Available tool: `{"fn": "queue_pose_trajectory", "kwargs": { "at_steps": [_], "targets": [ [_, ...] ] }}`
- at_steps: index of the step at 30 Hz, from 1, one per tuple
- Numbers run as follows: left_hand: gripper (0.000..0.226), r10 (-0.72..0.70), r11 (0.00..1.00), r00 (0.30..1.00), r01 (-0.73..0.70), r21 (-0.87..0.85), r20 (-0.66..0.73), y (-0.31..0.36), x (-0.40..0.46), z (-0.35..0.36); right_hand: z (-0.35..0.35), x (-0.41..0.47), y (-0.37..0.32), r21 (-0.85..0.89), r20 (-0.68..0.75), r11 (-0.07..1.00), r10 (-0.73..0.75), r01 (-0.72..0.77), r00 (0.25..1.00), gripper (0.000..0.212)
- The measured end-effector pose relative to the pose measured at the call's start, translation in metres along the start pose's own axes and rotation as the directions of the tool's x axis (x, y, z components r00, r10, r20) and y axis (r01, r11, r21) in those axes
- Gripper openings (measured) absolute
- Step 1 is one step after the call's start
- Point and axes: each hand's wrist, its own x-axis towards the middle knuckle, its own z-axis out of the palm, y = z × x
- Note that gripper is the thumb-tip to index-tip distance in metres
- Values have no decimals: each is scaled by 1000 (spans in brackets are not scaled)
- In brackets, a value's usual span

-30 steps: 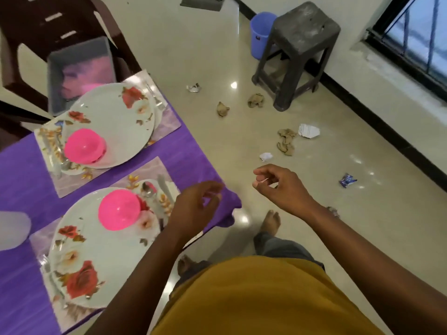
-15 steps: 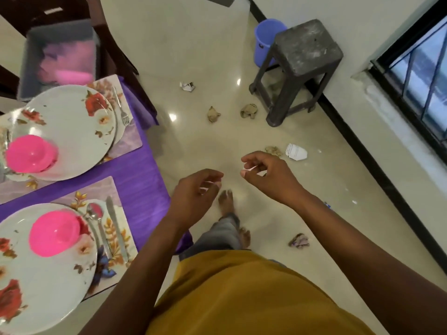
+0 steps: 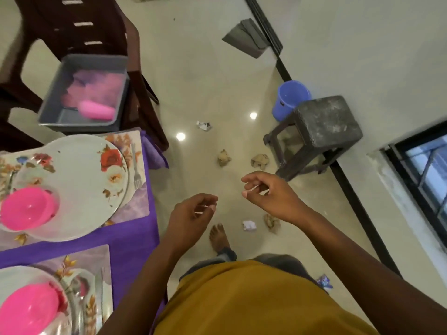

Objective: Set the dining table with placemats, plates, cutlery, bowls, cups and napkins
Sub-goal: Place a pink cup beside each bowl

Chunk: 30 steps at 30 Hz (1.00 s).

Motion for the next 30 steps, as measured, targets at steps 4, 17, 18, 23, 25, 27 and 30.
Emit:
{"fn": "queue_pose_trajectory", "kwargs": {
  "at_steps": [4,17,18,23,25,27,30],
  "targets": [
    [20,-46,999,996,45,-18,-77,8,39,-34,-10,63,-32,-14,38,998,-55,55,998,34],
    [24,-209,978,922,192,-85,-325,25,159,-96,-22,270,-115,-79,341,970,-190,230,921,32],
    [24,-234,972,908,212,-100,-348,28,166,-99,-25,285,-122,-88,369,966,-195,243,909,31],
    [18,-319,947,830,264,-181,-457,35,207,-119,-33,363,-158,-81,483,949,-230,305,845,29],
    [21,-358,932,786,270,-240,-505,35,226,-129,-33,393,-172,-109,531,928,-249,357,810,30],
    [26,-391,915,734,244,-322,-555,35,242,-139,-32,416,-189,-116,563,913,-263,390,783,29],
    [23,-449,877,684,216,-428,-575,36,264,-159,-21,449,-214,-118,593,908,-260,401,762,25]
  ]
}}
